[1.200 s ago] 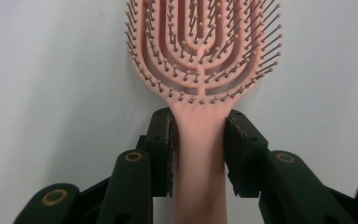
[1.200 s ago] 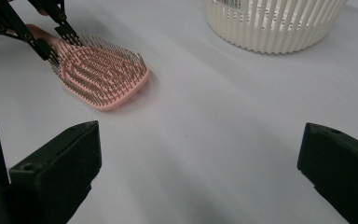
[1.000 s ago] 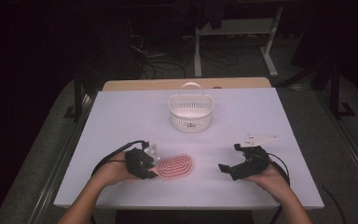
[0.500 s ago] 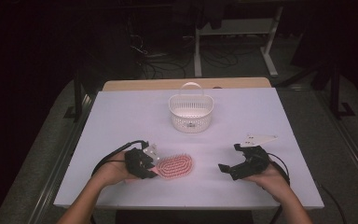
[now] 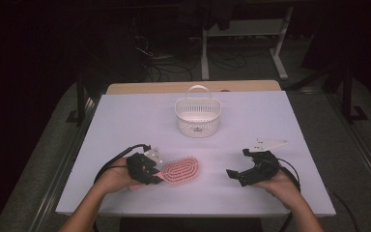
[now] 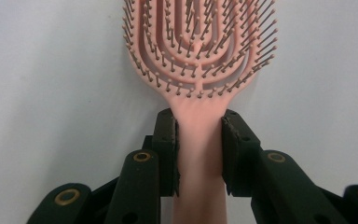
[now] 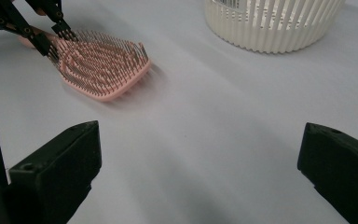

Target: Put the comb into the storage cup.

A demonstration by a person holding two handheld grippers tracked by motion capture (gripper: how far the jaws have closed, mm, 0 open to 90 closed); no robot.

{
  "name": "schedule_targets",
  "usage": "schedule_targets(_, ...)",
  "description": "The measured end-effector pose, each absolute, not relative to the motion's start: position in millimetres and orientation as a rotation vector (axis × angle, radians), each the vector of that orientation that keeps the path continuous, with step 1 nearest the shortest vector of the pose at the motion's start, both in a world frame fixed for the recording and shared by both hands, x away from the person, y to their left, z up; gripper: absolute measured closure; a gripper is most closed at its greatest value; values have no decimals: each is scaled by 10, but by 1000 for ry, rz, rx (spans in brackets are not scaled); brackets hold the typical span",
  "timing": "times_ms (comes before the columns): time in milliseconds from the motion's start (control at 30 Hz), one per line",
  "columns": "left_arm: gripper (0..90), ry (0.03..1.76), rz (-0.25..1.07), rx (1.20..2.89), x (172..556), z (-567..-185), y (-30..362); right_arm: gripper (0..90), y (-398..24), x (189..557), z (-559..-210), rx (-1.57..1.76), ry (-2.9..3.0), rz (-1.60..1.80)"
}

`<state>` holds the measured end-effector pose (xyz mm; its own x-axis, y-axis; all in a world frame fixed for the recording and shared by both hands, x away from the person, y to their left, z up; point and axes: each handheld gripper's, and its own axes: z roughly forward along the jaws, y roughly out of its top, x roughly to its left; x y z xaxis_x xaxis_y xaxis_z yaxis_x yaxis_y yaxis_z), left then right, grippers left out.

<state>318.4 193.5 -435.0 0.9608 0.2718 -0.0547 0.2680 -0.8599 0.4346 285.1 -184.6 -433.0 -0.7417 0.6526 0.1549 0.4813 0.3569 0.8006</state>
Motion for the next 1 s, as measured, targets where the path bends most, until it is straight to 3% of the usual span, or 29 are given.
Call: schedule_targets(1000, 705, 525, 147, 2338, 3212, -4066, 2119, 0, -1852, 2854, -4326, 1025, 2421, 1339)
